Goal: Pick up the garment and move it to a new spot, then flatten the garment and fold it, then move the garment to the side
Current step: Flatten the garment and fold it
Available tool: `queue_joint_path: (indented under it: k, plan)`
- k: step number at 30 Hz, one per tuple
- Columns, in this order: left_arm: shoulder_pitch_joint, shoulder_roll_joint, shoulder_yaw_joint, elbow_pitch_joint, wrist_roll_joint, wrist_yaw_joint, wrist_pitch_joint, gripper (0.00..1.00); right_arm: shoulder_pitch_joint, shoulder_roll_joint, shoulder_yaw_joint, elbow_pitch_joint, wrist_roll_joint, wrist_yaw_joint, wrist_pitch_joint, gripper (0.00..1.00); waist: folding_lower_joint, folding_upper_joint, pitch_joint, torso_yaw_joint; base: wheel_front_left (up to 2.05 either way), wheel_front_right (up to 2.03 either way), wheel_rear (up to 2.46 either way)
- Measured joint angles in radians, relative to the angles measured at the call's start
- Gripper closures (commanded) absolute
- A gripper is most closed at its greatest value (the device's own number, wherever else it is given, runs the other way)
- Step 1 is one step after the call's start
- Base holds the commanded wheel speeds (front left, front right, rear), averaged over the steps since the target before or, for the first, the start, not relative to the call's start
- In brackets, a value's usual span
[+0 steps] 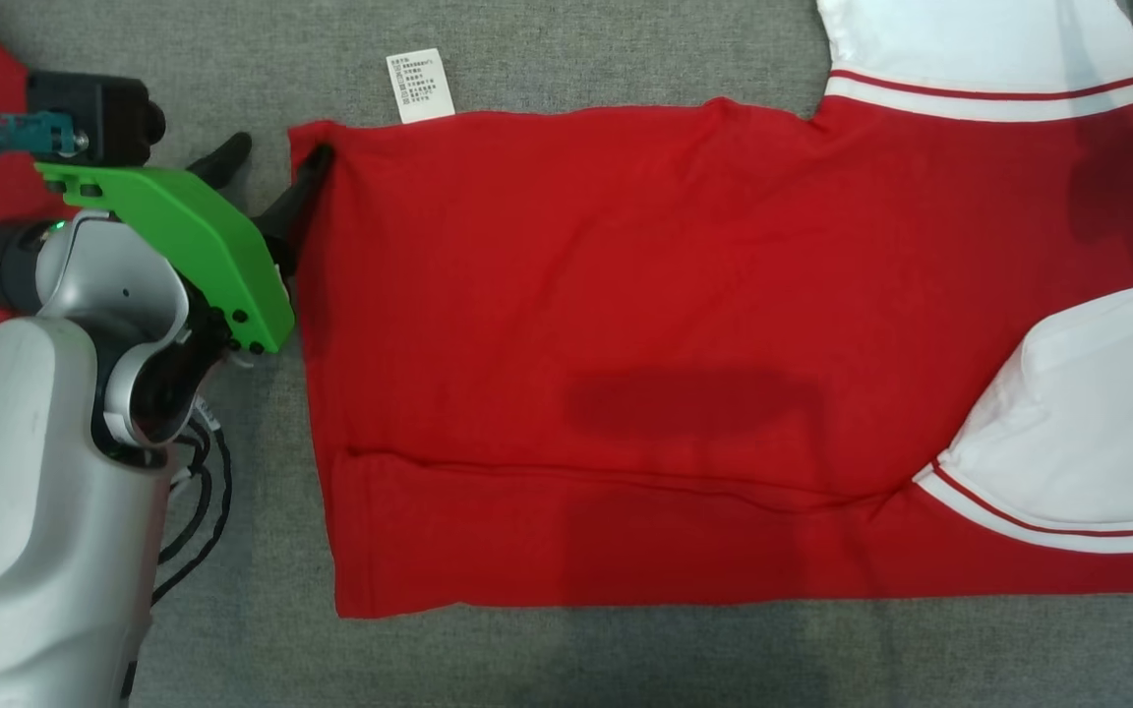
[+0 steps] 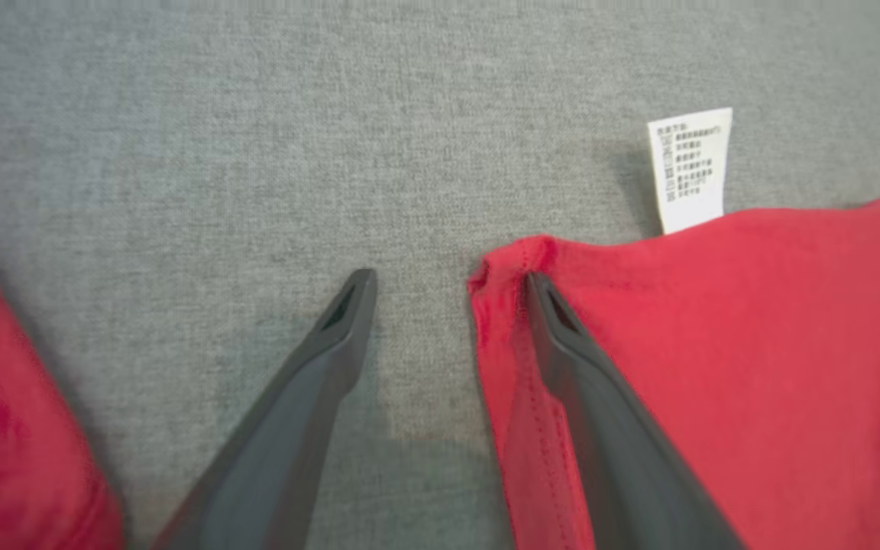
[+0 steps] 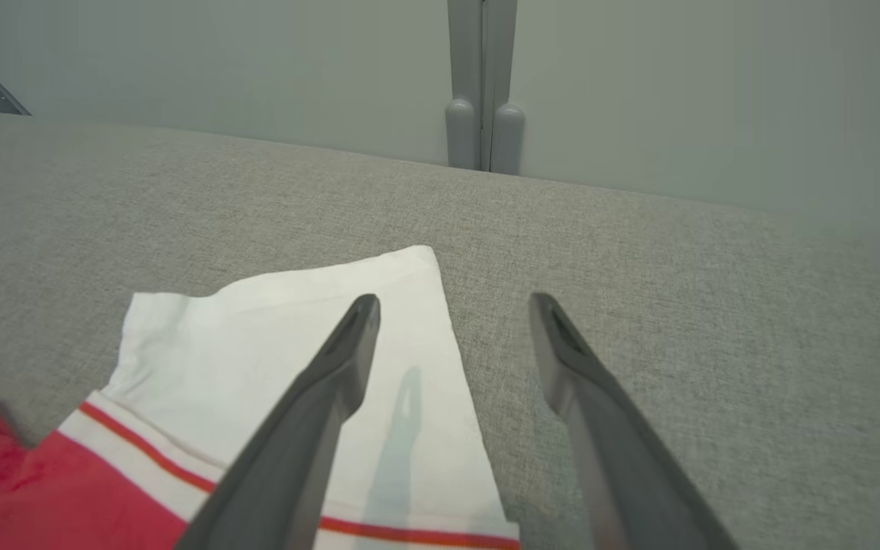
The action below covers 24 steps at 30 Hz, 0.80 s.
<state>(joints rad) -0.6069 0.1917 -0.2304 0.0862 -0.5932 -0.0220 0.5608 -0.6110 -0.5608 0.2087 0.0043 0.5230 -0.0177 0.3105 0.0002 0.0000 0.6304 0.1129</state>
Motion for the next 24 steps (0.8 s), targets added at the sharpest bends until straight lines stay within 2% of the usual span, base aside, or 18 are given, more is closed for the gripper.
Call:
queue_joint_path:
  k: [1, 2, 3, 4, 5, 8, 11, 17, 24]
  plan:
    - [-0.011, -0.006, -0.002, 0.004, -0.002, -0.006, -0.004, 0.15, -0.004, 0.001, 0.002, 0.011, -0.005, 0.000, 0.001, 0.00, 0.0000, 0.0000, 0.007, 0.002, 0.00, 0.00, 0.00]
    - [-0.019, -0.011, -0.004, 0.006, -0.002, -0.010, -0.008, 0.37, -0.008, 0.001, 0.002, 0.022, -0.007, 0.000, 0.003, 0.00, 0.0000, 0.0000, 0.013, 0.004, 0.00, 0.00, 0.00]
    - [-0.026, -0.015, -0.007, 0.011, -0.002, -0.017, -0.009, 0.53, -0.013, 0.001, 0.003, 0.033, -0.007, 0.000, 0.003, 0.00, -0.0001, 0.0000, 0.018, 0.006, 0.00, 0.00, 0.00]
    - [-0.034, -0.019, -0.016, 0.018, -0.004, -0.028, -0.009, 0.58, -0.017, 0.001, 0.002, 0.045, -0.011, 0.000, 0.003, 0.00, 0.0000, 0.0000, 0.021, 0.009, 0.00, 0.00, 0.00]
    - [-0.041, -0.021, -0.023, 0.028, -0.013, -0.036, -0.009, 0.69, -0.018, 0.000, 0.000, 0.056, -0.017, 0.000, 0.003, 0.00, -0.0001, 0.0000, 0.022, 0.012, 0.00, 0.00, 0.00]
    - [-0.051, -0.036, -0.042, 0.044, -0.030, -0.052, -0.008, 0.73, -0.021, 0.000, 0.001, 0.087, -0.024, 0.000, 0.003, 0.00, -0.0001, 0.0000, 0.020, 0.023, 0.00, 0.00, 0.00]
    - [-0.055, -0.056, -0.065, 0.062, -0.049, -0.067, -0.007, 1.00, -0.027, 0.000, 0.003, 0.106, -0.025, 0.003, 0.003, 0.00, -0.0001, 0.0000, 0.015, 0.034, 0.00, 0.00, 0.00]
    - [-0.065, -0.091, -0.096, 0.085, -0.080, -0.080, -0.006, 1.00, -0.053, -0.004, 0.021, 0.137, -0.039, 0.018, 0.006, 0.00, -0.0002, 0.0000, 0.006, 0.061, 0.00, 0.00, 0.00]
    - [-0.076, -0.116, -0.130, 0.087, -0.081, -0.091, -0.031, 1.00, -0.101, -0.019, 0.043, 0.202, -0.058, 0.026, 0.060, 0.00, -0.0002, 0.0000, 0.007, 0.102, 0.00, 0.00, 0.00]
